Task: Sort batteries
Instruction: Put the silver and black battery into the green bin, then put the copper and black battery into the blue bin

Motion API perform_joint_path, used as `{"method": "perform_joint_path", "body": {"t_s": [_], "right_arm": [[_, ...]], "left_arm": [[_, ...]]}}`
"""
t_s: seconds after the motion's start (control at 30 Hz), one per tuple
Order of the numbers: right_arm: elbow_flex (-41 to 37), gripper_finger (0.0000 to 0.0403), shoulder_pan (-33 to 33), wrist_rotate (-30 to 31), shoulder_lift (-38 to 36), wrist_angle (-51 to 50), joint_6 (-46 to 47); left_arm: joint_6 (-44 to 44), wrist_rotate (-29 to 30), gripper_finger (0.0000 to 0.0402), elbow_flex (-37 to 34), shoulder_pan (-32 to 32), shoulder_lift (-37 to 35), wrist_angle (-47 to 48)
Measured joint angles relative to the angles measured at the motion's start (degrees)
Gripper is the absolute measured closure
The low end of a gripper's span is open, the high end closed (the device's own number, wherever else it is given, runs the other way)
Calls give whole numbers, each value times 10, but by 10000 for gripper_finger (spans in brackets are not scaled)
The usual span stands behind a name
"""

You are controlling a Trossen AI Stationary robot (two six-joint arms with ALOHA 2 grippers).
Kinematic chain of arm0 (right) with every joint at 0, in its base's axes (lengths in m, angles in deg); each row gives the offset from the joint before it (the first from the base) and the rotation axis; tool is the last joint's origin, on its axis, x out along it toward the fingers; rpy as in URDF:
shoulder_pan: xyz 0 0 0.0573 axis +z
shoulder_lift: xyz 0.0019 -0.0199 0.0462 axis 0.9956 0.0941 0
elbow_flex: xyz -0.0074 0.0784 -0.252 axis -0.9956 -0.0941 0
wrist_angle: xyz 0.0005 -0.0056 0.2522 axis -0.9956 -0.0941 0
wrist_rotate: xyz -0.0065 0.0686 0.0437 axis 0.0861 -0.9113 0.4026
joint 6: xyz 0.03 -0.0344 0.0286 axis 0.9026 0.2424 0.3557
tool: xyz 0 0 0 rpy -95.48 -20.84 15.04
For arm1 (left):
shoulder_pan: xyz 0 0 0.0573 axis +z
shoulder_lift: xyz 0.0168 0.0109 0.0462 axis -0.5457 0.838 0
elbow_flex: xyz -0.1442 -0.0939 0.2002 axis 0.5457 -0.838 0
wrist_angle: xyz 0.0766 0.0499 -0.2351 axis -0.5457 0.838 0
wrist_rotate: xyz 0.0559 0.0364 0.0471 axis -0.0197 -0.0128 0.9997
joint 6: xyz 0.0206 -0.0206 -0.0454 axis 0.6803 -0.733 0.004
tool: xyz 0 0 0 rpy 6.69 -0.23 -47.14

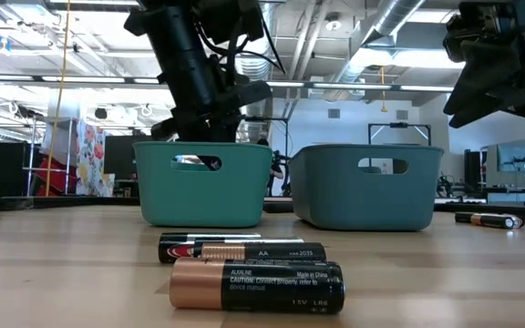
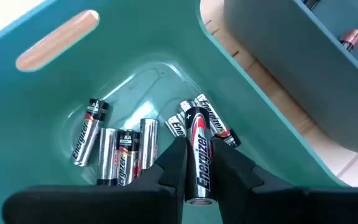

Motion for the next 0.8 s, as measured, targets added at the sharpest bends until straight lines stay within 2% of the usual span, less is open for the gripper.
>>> {"method": "perform_joint_path", "body": {"t_s": [0.2, 0.47, 0.8], "right_arm": [[0, 276, 0, -1, 0, 2, -13], [0, 276, 0, -3, 0, 2, -15], [0, 276, 0, -20, 0, 2, -28]], "left_arm": [[6, -17, 340, 0, 0, 0, 3], [-24, -16, 314, 0, 0, 0, 2], [-33, -16, 301, 0, 0, -2, 2]]}}
